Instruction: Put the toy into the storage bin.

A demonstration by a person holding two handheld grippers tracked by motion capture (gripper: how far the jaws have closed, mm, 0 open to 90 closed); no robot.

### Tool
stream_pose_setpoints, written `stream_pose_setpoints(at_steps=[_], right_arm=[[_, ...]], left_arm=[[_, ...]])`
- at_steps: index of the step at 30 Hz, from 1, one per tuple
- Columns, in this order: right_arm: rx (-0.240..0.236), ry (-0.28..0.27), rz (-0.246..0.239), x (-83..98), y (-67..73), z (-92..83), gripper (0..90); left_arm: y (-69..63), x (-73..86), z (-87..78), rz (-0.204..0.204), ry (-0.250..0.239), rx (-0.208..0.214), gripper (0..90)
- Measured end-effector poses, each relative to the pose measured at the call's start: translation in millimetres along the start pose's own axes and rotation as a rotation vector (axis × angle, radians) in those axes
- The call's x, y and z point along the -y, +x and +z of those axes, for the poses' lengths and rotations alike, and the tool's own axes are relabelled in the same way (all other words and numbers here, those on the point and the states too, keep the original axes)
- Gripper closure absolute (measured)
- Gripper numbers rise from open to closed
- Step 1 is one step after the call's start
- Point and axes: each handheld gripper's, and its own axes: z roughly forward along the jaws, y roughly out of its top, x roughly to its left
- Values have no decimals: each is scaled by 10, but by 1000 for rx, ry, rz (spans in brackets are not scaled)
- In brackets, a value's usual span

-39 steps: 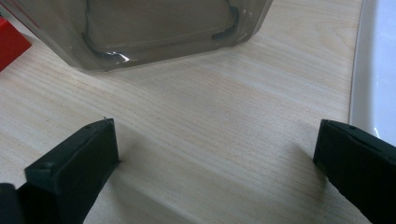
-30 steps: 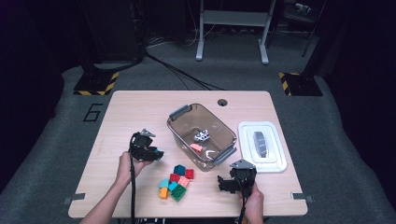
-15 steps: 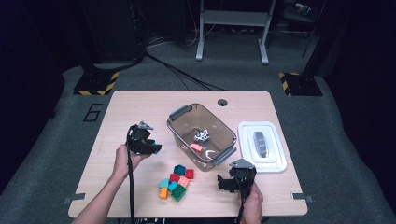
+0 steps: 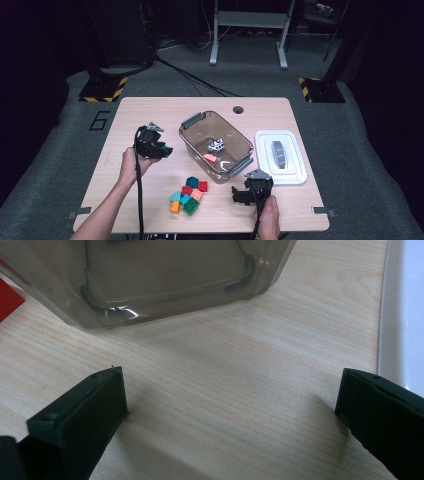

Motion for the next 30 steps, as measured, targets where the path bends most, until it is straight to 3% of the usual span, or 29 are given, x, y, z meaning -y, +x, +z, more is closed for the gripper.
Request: stream_pose_setpoints(at_steps=[19,30], right_arm=[[-5,3,-4,-11,3,9,0],[-7,2,-7,-14,2,13,0]], left_arm=[[0,-352,-183,33,-40,-25,591],[-71,-657,-249,66,-64,-36,591]])
